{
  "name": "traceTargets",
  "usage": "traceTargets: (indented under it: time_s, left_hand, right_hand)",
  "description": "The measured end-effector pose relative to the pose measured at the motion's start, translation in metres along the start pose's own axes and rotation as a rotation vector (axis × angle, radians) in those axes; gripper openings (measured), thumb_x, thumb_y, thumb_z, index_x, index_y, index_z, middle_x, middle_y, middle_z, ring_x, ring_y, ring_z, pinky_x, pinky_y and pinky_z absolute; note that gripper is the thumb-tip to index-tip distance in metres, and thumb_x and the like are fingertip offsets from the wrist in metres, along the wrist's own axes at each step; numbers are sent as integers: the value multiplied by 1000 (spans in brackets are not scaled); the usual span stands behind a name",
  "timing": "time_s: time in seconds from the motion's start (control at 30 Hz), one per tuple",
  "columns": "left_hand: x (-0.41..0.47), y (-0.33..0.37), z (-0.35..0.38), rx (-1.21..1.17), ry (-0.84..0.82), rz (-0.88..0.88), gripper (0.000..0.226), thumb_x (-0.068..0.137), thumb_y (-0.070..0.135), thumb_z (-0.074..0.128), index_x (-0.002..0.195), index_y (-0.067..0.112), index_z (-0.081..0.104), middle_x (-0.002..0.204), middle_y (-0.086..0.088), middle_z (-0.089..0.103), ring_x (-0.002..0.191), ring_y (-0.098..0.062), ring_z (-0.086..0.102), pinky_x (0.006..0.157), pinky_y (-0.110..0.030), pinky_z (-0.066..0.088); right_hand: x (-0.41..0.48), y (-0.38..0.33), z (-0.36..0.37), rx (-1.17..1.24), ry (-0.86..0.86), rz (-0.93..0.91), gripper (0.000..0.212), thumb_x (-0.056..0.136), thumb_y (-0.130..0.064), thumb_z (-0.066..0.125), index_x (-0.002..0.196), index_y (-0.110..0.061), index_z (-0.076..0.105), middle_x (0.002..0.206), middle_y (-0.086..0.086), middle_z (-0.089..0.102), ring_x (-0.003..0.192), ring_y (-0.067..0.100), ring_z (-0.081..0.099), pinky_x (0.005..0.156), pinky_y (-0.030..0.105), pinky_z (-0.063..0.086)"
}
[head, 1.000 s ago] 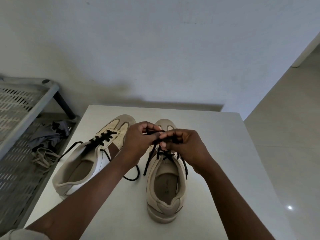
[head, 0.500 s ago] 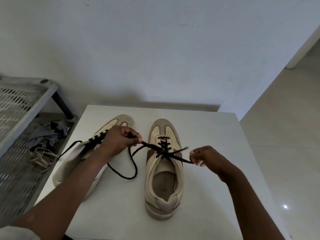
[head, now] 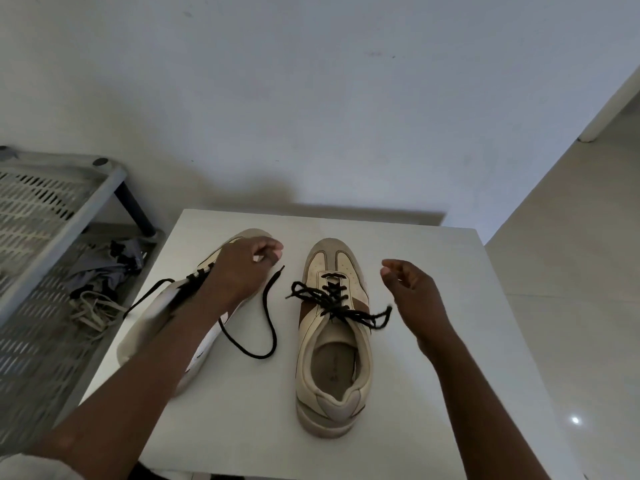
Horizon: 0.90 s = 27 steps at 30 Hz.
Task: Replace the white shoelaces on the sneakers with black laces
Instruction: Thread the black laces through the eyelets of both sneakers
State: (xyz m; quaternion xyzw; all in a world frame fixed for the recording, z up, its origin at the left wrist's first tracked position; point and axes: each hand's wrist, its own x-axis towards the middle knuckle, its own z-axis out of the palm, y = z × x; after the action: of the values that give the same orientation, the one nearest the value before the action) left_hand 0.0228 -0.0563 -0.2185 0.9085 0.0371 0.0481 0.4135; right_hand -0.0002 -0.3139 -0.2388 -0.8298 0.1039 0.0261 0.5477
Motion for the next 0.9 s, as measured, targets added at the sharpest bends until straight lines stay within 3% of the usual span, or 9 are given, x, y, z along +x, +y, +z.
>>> traceTargets:
  time_s: [0.07, 0.13, 0.23, 0.33, 0.5, 0.7, 0.83, 0.9]
  left_hand:
    - [0, 0, -12, 25, 91, 17, 16, 91, 15, 63, 103, 13, 73, 97, 9, 66, 86, -5, 58, 68, 2, 34]
    - [-4, -8, -26, 67, 116, 4, 16, 90, 17, 64, 103, 13, 72, 99, 6, 70, 86, -6, 60, 70, -4, 36]
    - [-21, -30, -46, 146, 103, -27, 19, 88, 16, 66, 106, 15, 70, 105, 2, 70, 88, -15, 65, 82, -18, 46]
    - [-37, -52, -62, 339, 77, -61, 39, 84, 4, 62, 121, 16, 62, 125, -7, 62, 115, -28, 54, 99, -41, 42]
    - [-50, -75, -78, 293, 27, -260, 50, 84, -3, 51, 132, 10, 53, 136, -13, 53, 123, -33, 47, 104, -43, 38]
    - [-48, -83, -82, 392, -75, -252, 38, 87, 10, 58, 124, 2, 52, 113, -21, 61, 105, -36, 55, 83, -39, 45]
    - [-44, -82, -86, 344, -63, -275, 42, 84, 17, 64, 125, 11, 56, 111, -15, 67, 107, -33, 59, 86, -35, 47]
    - [-46, -76, -83, 328, -95, -235, 36, 81, 20, 68, 117, 15, 64, 106, -11, 69, 100, -28, 62, 79, -27, 46]
  right_hand:
    - [-4, -3, 10, -149, 92, -71, 26, 96, -34, 55, 118, -22, 63, 120, -6, 64, 117, 13, 55, 96, 29, 42]
    - [-10, -11, 15, -223, 116, -147, 24, 95, -32, 58, 115, -21, 64, 123, -4, 63, 119, 13, 53, 92, 27, 38]
    - [-24, -22, 23, -353, -9, -220, 31, 88, -36, 66, 117, -27, 61, 126, -4, 60, 122, 15, 50, 95, 32, 40]
    - [-42, -21, 38, -548, -174, -160, 57, 83, -40, 69, 134, -30, 46, 136, -4, 50, 126, 19, 45, 102, 44, 41]
    - [-51, -19, 46, -808, -318, -137, 72, 83, -18, 65, 145, -26, 29, 142, 3, 41, 125, 25, 44, 99, 45, 44]
    - [-47, -10, 57, -698, -21, -227, 48, 84, -6, 63, 130, -21, 53, 123, 5, 57, 106, 23, 58, 82, 38, 55]
    - [-39, -11, 53, -539, 153, -227, 45, 81, 8, 58, 121, -14, 62, 115, 8, 62, 98, 27, 61, 76, 40, 55]
    - [-31, -12, 49, -582, 163, -213, 46, 82, 6, 58, 122, -15, 62, 116, 8, 63, 98, 28, 62, 77, 41, 54]
